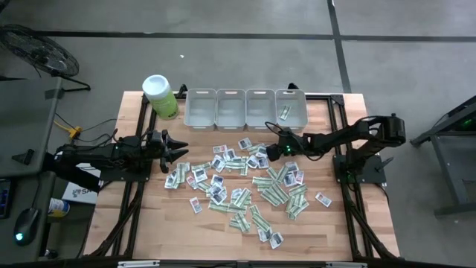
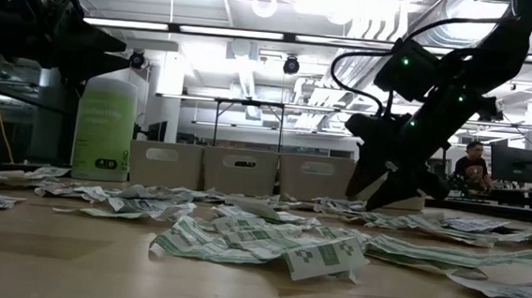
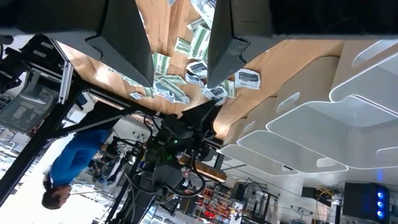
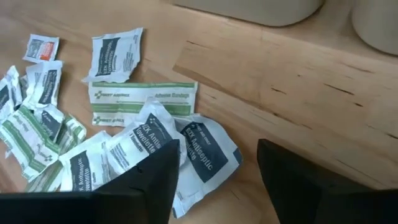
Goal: Pick & Place First Aid Supplies
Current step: Put the towelette pack into the middle right gray bin
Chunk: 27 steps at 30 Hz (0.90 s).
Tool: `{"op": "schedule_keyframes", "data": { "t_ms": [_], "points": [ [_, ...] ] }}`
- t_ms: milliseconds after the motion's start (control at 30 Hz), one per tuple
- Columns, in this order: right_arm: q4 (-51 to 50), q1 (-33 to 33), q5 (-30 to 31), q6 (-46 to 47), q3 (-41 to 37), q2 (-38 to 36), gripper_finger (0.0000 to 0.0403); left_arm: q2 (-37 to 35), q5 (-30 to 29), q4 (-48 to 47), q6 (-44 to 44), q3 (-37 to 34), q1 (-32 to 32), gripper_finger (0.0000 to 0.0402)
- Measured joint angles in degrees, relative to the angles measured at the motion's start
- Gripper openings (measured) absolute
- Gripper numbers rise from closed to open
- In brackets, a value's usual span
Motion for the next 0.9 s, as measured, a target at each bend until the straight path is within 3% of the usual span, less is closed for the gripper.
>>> {"op": "schedule_keyframes", "data": {
  "t_ms": [600,900],
  "points": [
    [-0.4,0.0,-2.8,-4.9,-0.1,0.0,0.0009,0.0,0.0,0.0,0.0,0.0,0.0,0.015],
    [-2.5,0.0,-2.5,-9.3,0.6,-3.0,0.0003,0.0,0.0,0.0,0.0,0.0,0.0,0.015]
  ]
}}
